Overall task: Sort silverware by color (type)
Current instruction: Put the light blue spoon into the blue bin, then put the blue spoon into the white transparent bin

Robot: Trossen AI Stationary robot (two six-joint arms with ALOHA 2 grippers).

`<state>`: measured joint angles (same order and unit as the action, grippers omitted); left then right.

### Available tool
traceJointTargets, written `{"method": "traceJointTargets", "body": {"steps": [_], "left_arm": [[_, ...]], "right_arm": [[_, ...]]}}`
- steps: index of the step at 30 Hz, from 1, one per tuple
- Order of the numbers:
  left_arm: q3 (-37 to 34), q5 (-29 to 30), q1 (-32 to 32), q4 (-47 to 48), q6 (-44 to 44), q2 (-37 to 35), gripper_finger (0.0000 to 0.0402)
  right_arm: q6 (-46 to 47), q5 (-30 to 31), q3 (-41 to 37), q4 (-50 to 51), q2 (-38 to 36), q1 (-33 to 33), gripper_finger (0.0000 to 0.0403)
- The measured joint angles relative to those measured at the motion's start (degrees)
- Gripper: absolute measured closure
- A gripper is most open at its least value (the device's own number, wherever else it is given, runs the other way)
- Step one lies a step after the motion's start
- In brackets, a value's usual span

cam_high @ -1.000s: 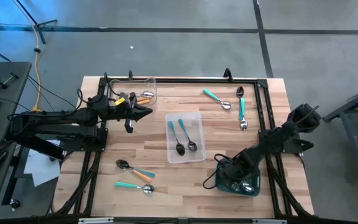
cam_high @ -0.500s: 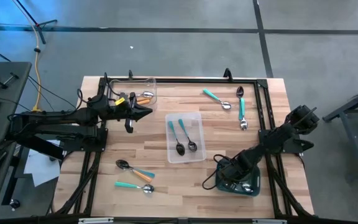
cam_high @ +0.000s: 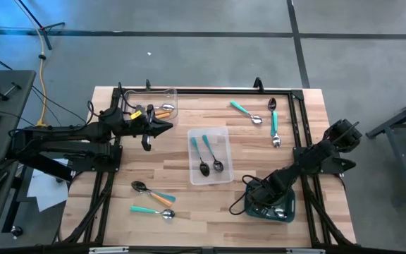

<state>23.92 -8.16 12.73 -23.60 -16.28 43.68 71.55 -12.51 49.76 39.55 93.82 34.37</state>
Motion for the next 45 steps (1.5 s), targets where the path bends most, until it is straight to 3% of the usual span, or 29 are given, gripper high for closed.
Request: {"method": "traceJointTargets", "body": {"steps": [14, 33, 40, 45], "left_arm": [[0.0, 0.0, 0.01, 0.0, -0.01, 0.01, 0.0401], [0.0, 1.18, 0.01, 0.23, -0.01, 0.01, 0.0401], [0.0, 1.29, 0.01, 0.23, -0.01, 0.01, 0.0401], [0.0, 1.49, 0.0, 0.23, -0.03, 0.0, 0.0401]], "right_arm": [[0.0, -0.02, 0.0, 0.0, -0.02, 0.0, 0.0215], [-3.35, -1.37, 0.0, 0.12, -0.55, -0.02, 0.0208], [-3.55, -0.58, 0.0, 5.03, -8.7, 0.66, 0.0208], [-3.6, 7.05, 0.0, 9.99, -19.84, 0.66, 0.0208]]}}
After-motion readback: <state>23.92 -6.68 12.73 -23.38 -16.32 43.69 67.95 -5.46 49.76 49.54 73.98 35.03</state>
